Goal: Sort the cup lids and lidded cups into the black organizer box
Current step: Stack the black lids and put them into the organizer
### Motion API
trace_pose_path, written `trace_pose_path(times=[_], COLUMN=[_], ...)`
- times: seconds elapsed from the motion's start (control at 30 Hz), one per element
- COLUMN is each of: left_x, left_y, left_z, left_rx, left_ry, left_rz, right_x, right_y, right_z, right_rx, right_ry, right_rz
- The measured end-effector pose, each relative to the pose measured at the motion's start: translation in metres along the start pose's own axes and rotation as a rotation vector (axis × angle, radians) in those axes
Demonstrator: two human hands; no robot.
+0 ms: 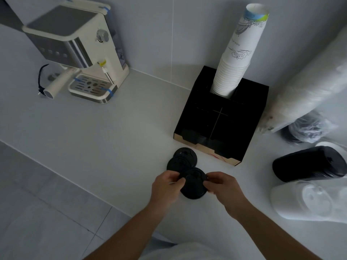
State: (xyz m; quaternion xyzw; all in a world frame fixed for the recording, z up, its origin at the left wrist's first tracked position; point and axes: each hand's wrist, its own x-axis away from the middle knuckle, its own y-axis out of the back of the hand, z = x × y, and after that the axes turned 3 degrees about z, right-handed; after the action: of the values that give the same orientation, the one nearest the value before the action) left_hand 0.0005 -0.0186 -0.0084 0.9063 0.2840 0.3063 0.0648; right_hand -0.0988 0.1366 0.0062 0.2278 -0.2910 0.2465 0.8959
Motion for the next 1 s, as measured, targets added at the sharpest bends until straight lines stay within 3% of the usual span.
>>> trace_pose_path(times=[0.6,1.0], left_x=[-0.042,-0.058], left_y=[0.04,0.042], left_z=[-0.006,-0.007], left_rx=[-0.078,-0.031], left_ry=[-0.045,-0.064], left_rz=[0.061,0.073], right_x=[-0.022,-0.029], right_y=[-0.055,-0.047], right_z=[0.024,0.033], right_rx=[-0.014,0.006], right_ry=[-0.01,-0.061], right_rz=[-0.086,-0.016])
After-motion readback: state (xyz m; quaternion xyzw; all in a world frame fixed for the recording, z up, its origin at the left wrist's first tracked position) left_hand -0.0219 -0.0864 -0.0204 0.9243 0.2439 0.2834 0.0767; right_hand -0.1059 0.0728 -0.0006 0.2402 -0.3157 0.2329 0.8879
